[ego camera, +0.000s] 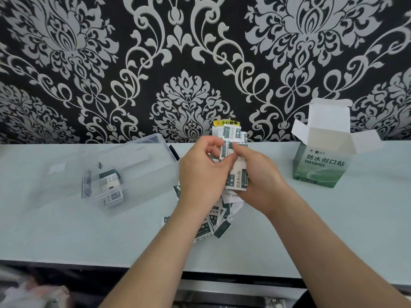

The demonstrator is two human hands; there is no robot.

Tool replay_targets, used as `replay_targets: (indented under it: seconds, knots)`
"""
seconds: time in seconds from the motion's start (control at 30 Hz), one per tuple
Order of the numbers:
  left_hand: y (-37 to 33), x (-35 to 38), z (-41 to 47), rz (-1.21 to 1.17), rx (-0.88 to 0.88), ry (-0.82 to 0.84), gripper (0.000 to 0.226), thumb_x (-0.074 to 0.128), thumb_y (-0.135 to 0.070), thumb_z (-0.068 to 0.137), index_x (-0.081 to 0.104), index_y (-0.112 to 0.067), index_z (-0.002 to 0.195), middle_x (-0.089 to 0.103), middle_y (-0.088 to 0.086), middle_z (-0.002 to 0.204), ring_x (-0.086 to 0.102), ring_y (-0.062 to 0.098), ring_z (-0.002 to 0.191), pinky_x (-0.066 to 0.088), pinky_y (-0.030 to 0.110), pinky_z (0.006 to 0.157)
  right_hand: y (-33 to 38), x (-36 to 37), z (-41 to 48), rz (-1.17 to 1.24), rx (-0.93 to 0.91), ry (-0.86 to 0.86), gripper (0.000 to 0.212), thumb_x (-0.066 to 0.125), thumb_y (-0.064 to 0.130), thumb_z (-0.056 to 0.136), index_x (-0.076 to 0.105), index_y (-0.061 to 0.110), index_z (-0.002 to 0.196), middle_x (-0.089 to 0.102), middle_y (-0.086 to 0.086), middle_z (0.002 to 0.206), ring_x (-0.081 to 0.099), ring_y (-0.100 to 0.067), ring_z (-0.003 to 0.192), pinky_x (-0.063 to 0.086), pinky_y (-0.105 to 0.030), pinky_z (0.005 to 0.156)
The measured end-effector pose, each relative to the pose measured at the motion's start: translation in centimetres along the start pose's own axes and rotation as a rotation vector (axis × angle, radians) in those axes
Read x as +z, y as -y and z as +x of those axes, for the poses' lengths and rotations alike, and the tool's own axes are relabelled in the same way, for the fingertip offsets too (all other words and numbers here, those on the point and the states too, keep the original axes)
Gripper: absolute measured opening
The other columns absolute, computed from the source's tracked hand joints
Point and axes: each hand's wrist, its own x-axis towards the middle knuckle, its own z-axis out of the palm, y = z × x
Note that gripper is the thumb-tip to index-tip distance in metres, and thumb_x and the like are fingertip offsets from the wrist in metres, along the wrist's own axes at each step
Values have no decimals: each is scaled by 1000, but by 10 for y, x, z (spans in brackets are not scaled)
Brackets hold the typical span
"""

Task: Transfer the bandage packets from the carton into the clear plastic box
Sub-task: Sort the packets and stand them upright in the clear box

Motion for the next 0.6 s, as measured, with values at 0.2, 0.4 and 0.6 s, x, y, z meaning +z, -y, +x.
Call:
replay_targets:
  seconds: [0.2,0.4,0.6]
  knots:
    - [-1,-13,-5,336,219,510,100,86,-44,62,28,-44,144,2,-21,155,1,0,142,22,22,112,10,-6,-4,-220,-93,-70,20,47,13,100,64,2,93,68,-11,63,65,-19,50,51,-23,43]
    - [6,-10,-9,488,272,558,119,82,-45,65,-6,-54,144,-28,-23,153,-30,8,142,12,48,118,2,-6,-4,-594,-52,82,23,45,10,95,67,7,90,67,-11,72,66,-20,59,47,-25,46]
    - [6,-20,-1,452,332,484,104,83,-24,67,17,-50,144,-2,-22,152,3,12,145,36,39,110,1,-7,-2,-620,-24,218,21,46,3,92,65,-3,98,66,-17,87,65,-25,82,51,-40,71]
